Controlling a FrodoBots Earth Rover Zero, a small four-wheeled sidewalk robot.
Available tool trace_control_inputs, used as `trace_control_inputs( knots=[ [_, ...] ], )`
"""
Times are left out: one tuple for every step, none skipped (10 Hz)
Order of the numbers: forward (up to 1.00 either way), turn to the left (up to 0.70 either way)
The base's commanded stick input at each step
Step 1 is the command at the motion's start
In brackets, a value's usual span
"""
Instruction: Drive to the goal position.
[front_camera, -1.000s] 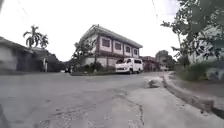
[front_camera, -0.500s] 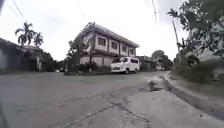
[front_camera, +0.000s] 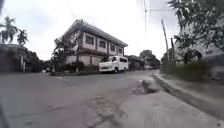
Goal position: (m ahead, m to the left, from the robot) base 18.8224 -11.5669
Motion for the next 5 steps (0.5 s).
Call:
trace_control_inputs(
  knots=[
    [1.00, -0.40],
    [1.00, -0.40],
    [1.00, -0.40],
    [1.00, -0.28],
    [1.00, 0.00]
  ],
)
